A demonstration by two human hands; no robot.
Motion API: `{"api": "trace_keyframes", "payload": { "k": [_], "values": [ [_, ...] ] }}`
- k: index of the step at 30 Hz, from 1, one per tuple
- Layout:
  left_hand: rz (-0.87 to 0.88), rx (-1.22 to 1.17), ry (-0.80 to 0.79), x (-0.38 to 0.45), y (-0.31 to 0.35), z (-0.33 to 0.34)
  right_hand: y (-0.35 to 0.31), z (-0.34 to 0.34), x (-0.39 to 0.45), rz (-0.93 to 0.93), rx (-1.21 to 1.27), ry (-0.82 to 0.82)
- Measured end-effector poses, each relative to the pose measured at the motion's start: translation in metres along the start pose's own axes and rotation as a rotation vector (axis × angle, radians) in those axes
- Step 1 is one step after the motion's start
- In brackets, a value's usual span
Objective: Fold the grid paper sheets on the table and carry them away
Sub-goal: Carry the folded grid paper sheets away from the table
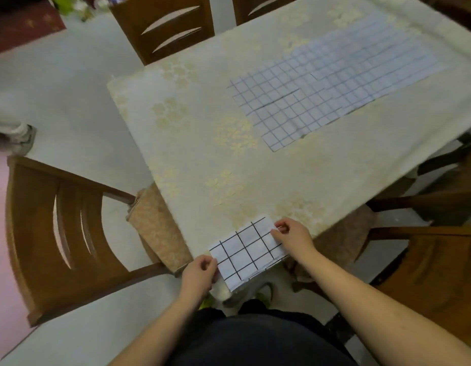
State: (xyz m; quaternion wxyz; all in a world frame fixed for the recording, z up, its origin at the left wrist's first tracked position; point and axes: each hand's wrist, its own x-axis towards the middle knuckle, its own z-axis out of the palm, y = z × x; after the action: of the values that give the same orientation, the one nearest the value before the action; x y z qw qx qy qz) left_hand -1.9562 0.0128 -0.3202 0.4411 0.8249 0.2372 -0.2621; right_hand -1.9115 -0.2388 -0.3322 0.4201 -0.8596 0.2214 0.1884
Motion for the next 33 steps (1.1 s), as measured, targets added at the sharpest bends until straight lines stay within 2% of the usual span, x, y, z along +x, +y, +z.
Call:
{"api": "trace_keyframes", "payload": {
  "k": [7,10,12,14,16,18,24,33],
  "values": [
    [0.088,0.096,0.04,0.006,-0.011,-0.001,0.0,0.003,-0.001,-0.027,0.006,-0.015],
    [0.148,0.153,0.148,0.004,-0.012,-0.002,0.001,0.004,-0.004,-0.094,-0.05,0.048],
    [0.336,0.342,0.292,0.005,-0.015,-0.003,0.001,0.007,-0.008,-0.182,-0.137,0.102],
    [0.588,0.499,0.344,0.008,-0.017,-0.002,0.001,0.011,-0.014,-0.281,-0.23,0.111],
    [0.789,0.648,0.262,0.014,-0.02,0.001,-0.001,0.017,-0.021,-0.369,-0.338,0.061],
    [0.898,0.819,0.161,0.018,-0.026,0.007,-0.005,0.024,-0.028,-0.443,-0.465,-0.022],
    [0.806,1.0,-0.045,0.028,-0.038,0.011,0.001,0.045,-0.031,-0.551,-0.794,-0.173],
    [0.712,1.079,-0.144,0.031,-0.036,0.006,0.016,0.041,-0.022,-0.596,-0.827,-0.213]
  ]
}}
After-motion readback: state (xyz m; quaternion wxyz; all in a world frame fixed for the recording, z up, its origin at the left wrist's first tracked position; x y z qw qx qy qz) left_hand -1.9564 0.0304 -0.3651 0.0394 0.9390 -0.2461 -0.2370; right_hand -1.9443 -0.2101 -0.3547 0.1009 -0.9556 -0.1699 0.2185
